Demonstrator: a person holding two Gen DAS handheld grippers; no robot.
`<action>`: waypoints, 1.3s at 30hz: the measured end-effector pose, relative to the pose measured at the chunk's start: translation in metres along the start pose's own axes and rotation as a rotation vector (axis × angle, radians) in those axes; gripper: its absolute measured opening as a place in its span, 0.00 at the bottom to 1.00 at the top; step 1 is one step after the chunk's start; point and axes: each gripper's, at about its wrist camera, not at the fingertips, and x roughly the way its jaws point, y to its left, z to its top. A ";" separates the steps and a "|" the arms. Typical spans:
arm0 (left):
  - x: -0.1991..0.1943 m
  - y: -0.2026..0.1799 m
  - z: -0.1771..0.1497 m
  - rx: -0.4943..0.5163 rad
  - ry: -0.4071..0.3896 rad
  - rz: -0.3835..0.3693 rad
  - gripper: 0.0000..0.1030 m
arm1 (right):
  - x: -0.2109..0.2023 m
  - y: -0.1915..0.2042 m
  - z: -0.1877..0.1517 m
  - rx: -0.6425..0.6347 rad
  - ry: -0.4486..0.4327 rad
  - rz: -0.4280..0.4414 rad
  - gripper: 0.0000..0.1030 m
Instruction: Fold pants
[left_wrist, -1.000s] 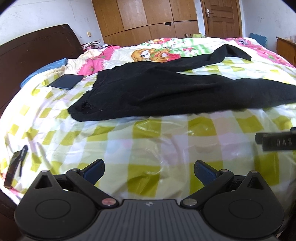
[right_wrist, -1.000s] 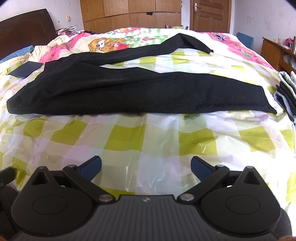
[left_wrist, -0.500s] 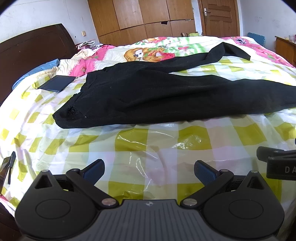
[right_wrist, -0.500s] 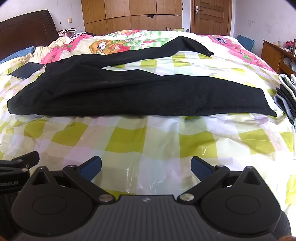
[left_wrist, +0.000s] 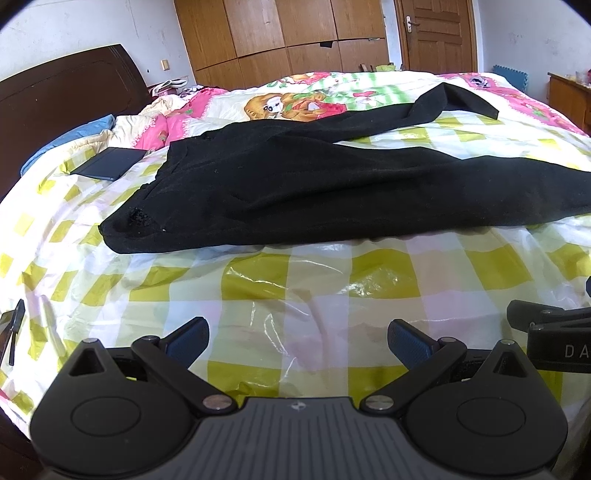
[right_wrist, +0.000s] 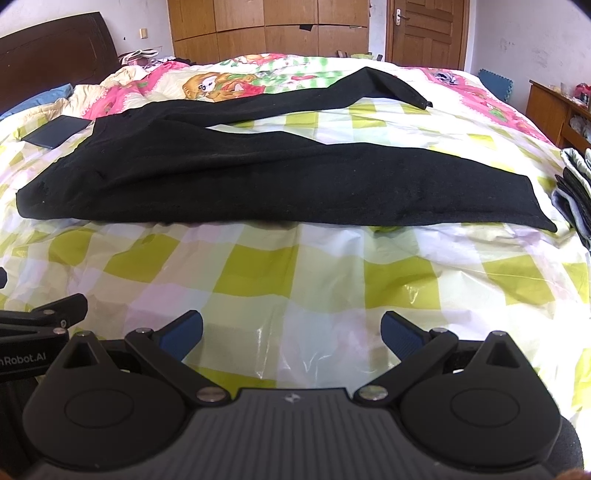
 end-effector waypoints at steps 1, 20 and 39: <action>0.000 0.000 0.000 0.001 0.000 0.000 1.00 | 0.000 0.000 0.000 -0.002 0.000 0.001 0.99; 0.001 -0.003 -0.001 0.004 -0.002 -0.016 1.00 | 0.001 0.002 -0.001 -0.006 0.003 0.003 0.99; 0.015 -0.039 0.042 0.055 -0.053 -0.150 1.00 | 0.000 -0.085 0.043 0.232 -0.037 -0.069 0.99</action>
